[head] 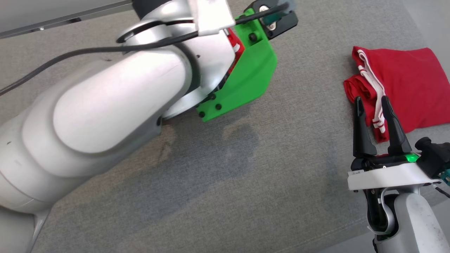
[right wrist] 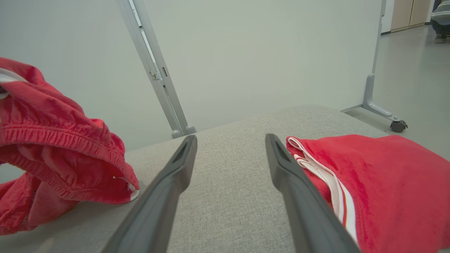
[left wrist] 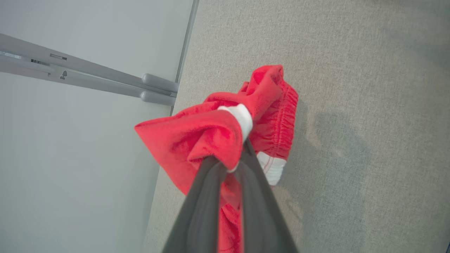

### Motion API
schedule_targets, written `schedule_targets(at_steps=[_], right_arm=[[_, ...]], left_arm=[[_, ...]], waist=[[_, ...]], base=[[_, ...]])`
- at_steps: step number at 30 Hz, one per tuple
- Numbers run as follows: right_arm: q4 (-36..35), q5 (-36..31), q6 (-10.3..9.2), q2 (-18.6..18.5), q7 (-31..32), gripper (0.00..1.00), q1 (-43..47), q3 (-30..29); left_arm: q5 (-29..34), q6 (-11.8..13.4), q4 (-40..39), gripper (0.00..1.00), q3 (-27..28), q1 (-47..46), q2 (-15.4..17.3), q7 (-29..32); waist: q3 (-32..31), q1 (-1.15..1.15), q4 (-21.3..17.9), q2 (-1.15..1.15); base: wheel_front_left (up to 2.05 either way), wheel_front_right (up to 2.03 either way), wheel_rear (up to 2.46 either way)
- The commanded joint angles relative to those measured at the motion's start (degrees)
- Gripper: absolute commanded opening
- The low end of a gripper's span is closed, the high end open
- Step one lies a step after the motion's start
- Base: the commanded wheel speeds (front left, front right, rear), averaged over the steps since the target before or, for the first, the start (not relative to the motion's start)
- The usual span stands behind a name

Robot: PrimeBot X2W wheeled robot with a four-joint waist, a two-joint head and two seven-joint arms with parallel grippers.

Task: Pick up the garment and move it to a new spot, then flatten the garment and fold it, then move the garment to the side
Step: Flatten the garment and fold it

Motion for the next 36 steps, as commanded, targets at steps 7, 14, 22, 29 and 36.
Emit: schedule_targets(at_steps=[7,14,22,29,36], right_arm=[[0.4,2.8,-0.03,-0.1,-0.2,1.00,-0.7,0.8],[0.2,4.6,-0.03,-0.1,-0.2,1.00,-1.2,1.7],[0.4,5.6,-0.03,-0.1,-0.2,1.00,-1.2,2.2],[0.9,4.7,-0.03,-0.1,-0.2,1.00,-2.2,2.3],[0.6,4.1,-0.03,-0.1,-0.2,1.00,-2.9,2.8]], left_arm=[[-3.6,-0.3,9.7,0.00,-1.5,-3.3,-7.5,-1.1],[-3.5,1.1,18.0,0.00,-1.6,1.7,-10.0,-8.1],[-4.0,1.5,21.7,0.31,-0.7,5.9,-8.3,-14.4],[-3.6,1.8,22.3,1.00,-0.1,6.0,-7.8,-17.0],[-4.7,2.8,22.8,1.00,1.7,4.6,-8.4,-18.5]], waist=[[1.0,0.00,-6.2,0.39],[3.3,0.00,-8.7,0.39],[5.6,0.00,-10.0,0.39],[5.8,0.00,-9.2,0.39],[6.1,0.00,-8.4,0.39]], base=[[0.00,0.00,0.00],[0.00,0.00,0.00],[0.00,0.00,0.00],[0.00,0.00,0.00],[0.00,0.00,0.00]])
